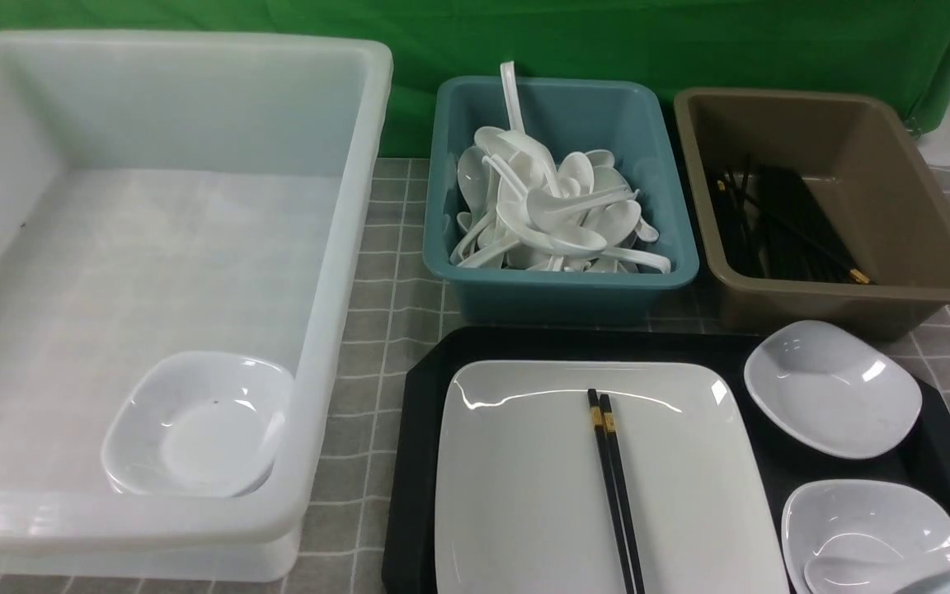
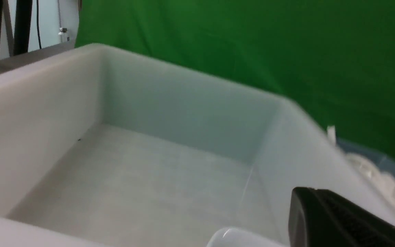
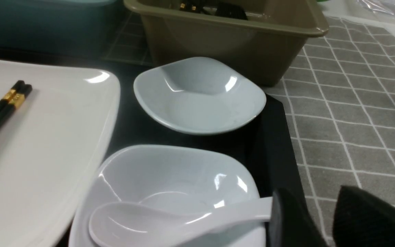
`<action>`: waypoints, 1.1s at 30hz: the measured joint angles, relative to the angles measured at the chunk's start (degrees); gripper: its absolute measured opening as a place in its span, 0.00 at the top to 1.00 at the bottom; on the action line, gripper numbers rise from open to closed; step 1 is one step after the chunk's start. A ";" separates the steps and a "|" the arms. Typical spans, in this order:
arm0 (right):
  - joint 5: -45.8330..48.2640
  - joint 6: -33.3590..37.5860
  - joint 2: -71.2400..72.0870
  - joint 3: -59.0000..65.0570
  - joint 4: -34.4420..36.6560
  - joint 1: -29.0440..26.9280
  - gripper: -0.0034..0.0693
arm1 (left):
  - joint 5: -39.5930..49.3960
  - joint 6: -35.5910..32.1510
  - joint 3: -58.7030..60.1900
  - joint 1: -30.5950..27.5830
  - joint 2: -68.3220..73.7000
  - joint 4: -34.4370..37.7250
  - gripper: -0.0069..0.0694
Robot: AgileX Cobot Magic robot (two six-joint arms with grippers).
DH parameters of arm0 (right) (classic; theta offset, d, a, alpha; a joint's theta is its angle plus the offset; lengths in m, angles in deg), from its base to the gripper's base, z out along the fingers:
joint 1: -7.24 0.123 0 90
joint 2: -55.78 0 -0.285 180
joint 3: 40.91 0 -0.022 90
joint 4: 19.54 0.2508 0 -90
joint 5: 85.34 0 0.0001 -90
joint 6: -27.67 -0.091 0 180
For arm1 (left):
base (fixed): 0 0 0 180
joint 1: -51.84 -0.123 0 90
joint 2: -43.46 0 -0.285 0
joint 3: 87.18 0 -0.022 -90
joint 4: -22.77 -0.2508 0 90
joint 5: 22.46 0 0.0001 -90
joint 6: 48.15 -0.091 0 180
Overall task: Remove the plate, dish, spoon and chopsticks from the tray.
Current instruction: Use the right arm to grab a soup spoon from the plate
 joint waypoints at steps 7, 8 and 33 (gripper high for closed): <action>0.00 0.41 0.00 0.00 0.00 0.00 0.63 | -11.42 8.77 0.00 0.00 0.00 1.74 0.90; -0.12 0.49 0.00 0.00 0.00 0.00 0.63 | -14.74 11.89 0.00 0.00 0.00 1.74 0.90; -34.52 -30.52 -0.32 -2.56 13.99 0.05 0.63 | 42.78 3.59 -54.82 2.83 40.03 -4.72 0.90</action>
